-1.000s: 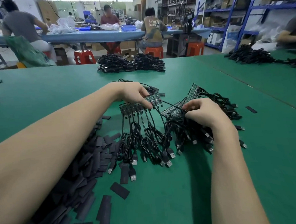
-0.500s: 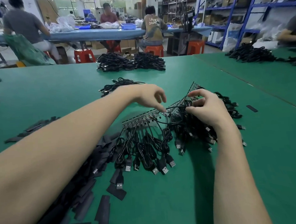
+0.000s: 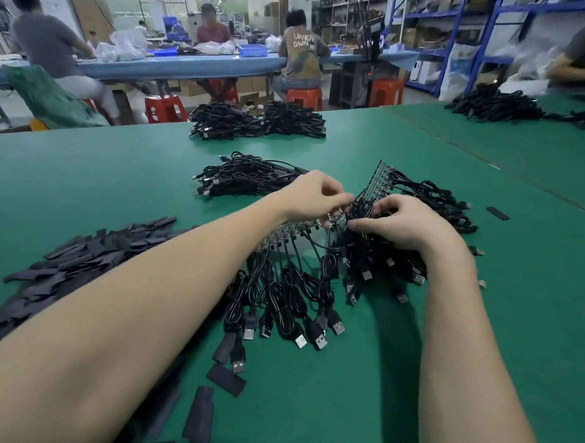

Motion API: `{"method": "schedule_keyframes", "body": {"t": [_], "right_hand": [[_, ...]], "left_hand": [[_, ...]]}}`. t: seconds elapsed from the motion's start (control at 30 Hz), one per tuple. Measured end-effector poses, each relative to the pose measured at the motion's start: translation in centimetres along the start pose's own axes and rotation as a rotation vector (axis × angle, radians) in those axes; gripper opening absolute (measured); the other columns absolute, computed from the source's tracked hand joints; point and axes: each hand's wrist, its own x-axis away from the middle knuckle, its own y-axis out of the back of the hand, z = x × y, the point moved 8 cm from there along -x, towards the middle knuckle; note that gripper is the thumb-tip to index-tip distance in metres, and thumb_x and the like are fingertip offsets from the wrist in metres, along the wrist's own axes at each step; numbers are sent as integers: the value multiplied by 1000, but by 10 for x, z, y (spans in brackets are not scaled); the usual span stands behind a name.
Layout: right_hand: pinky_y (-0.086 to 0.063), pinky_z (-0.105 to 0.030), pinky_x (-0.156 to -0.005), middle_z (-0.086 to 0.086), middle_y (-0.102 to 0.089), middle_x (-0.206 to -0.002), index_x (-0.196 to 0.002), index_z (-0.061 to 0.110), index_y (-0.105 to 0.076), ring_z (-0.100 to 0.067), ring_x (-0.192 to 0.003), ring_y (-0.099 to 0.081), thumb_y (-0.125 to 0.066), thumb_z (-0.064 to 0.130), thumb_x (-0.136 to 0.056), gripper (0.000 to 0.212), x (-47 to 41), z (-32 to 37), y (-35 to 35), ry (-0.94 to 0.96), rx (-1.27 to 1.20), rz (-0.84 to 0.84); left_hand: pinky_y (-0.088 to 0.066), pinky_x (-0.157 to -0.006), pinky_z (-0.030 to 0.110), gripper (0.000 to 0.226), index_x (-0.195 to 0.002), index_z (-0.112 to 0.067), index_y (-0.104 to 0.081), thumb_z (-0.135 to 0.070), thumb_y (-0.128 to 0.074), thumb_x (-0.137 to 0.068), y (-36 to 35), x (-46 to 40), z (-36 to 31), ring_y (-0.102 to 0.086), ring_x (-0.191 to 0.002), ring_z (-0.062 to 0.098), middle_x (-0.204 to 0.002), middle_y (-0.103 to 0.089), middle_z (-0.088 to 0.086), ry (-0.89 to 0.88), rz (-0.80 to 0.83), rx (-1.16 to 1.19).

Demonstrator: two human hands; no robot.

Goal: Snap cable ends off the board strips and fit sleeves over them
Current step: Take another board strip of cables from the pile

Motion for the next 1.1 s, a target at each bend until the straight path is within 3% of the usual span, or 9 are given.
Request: {"method": "schedule_keyframes", "body": {"t": [0.1,0.23,0.37,0.47,0.6,0.73,0.83,1.0,1.1], "right_hand": [[-38,-28,-57,5,-62,-77,-79,22,-59,-12,-67,-54,-86,40,-70,34,0,2,-5,-2,4,-14],[-39,-28,-58,5,-60,-67,-74,19,-62,-15,-63,-52,-80,31,-73,22,0,4,2,4,14,-12],[-39,-28,-60,12,-60,-58,-73,19,-63,-12,-58,-49,-77,28,-78,18,1,1,10,63,-131,-37],[-41,-28,-62,10,-65,-67,-80,21,-60,-11,-59,-52,-74,22,-82,14,-3,0,15,84,-187,-64],[-48,-27,-63,1,-66,-89,-96,25,-66,-12,-75,-60,-71,26,-91,7,-3,-11,0,-45,-320,87],[-49,-25,-59,1,-64,-81,-98,24,-69,-12,-69,-58,-60,17,-96,12,-3,-18,7,-108,-365,3],[-52,-26,-61,2,-62,-78,-91,24,-67,-10,-66,-56,-65,13,-92,12,-3,-20,8,-105,-326,4],[-48,-26,-57,3,-70,-76,-94,27,-69,-13,-60,-60,-73,11,-84,20,0,-18,15,-55,-256,-54],[-46,-26,-59,2,-73,-82,-87,31,-72,-15,-62,-61,-64,2,-80,31,3,-12,31,12,-274,-194]], "left_hand": [[-46,-56,13,35,-83,-11,-72,-40,-61,-99,1,1,-3,-64,-51,6,-56,-66,-8,-22,33,-67],[-48,-59,23,30,-79,-20,-70,-42,-61,-97,5,-4,-8,-59,-45,1,-47,-61,-14,-33,-103,-217],[-56,-70,30,32,-79,-19,-69,-44,-60,-97,5,-7,-10,-64,-56,7,-55,-61,-11,-19,-155,-233],[-51,-62,23,23,-88,-20,-66,-39,-59,-100,0,-6,-13,-66,-61,9,-73,-70,-3,-44,-72,-146],[-41,-59,6,15,-95,-20,-67,-34,-63,-98,0,-3,-14,-62,-64,7,-80,-67,-8,-115,-30,-115],[-42,-61,10,12,-95,-23,-64,-35,-62,-98,-5,-3,-14,-67,-70,14,-82,-67,-10,-127,-38,-88],[-43,-65,21,13,-96,-21,-65,-34,-63,-98,-9,-5,-14,-61,-67,6,-79,-64,-10,-127,-50,-90],[-40,-54,12,18,-99,-26,-64,-41,-71,-91,-19,-6,-14,-50,-55,6,-72,-58,-5,-66,75,-55],[-42,-54,13,13,-101,-27,-65,-33,-70,-92,-23,-9,-13,-53,-54,4,-74,-62,-4,-27,117,-119]]}}
